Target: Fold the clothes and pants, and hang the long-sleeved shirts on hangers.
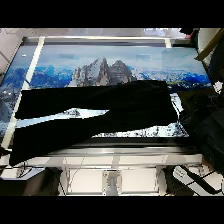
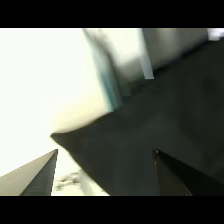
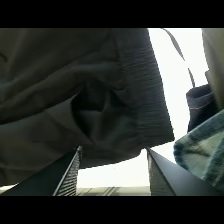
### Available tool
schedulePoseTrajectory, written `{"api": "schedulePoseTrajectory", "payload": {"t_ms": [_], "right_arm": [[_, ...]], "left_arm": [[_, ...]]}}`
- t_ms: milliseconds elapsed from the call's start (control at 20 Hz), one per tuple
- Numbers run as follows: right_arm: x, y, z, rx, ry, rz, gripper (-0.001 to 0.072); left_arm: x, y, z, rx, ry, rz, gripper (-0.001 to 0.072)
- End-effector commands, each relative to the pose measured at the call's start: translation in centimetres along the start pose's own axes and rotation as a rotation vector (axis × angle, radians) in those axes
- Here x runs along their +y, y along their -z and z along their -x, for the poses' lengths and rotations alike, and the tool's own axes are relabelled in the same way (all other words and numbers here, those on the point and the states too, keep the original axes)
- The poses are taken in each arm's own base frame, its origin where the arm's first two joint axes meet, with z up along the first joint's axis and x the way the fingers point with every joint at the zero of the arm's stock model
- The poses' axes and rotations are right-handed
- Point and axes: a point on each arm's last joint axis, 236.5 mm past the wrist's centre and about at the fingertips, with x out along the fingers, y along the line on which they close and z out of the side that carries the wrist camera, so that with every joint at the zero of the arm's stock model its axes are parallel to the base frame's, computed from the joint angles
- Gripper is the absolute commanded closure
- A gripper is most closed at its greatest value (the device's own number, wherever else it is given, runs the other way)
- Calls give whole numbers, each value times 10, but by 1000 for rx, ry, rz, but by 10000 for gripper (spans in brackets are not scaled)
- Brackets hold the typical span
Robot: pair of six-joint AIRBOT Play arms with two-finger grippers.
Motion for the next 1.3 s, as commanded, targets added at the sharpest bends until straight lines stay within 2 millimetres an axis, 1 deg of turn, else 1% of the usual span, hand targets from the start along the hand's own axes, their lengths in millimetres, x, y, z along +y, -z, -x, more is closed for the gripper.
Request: {"api": "schedulePoseTrajectory", "payload": {"t_ms": [0,100,250,300,350,400,450,650,800,850,900,1000,1100,1150,1200,1250], "right_arm": [[9,2,0,7,-34,-45,256],[10,3,1,13,-41,-71,256],[12,8,1,33,-47,-76,257],[12,8,1,31,-46,-81,256],[12,7,1,30,-46,-81,257],[12,8,1,30,-46,-81,257],[12,8,1,31,-47,-81,256],[12,8,1,31,-46,-81,257],[11,8,1,32,-42,-80,257],[9,9,2,33,-35,-77,257],[6,10,4,31,-13,-68,257],[-7,12,14,20,62,-28,257],[-27,19,25,23,170,9,257],[-35,24,26,15,186,-7,257],[-38,30,23,2,165,-50,257],[-42,38,15,-7,134,-110,257]], "left_arm": [[17,15,-13,78,30,-67,63],[16,20,-19,126,53,-107,63],[15,17,-20,153,73,-111,63],[12,14,-20,145,87,-125,81],[8,12,-20,134,104,-127,137],[6,11,-20,128,111,-125,170],[6,10,-21,126,112,-124,237],[-2,10,-19,123,142,-108,704],[-2,9,-17,125,145,-110,700],[-5,7,-13,121,154,-110,701],[-11,0,-6,102,176,-108,701],[-34,-26,18,10,253,-107,701],[-66,-61,52,-142,361,-123,701],[-85,-74,70,-212,420,-144,702],[-101,-82,83,-256,465,-165,702],[-117,-84,90,-276,495,-193,702]]}}
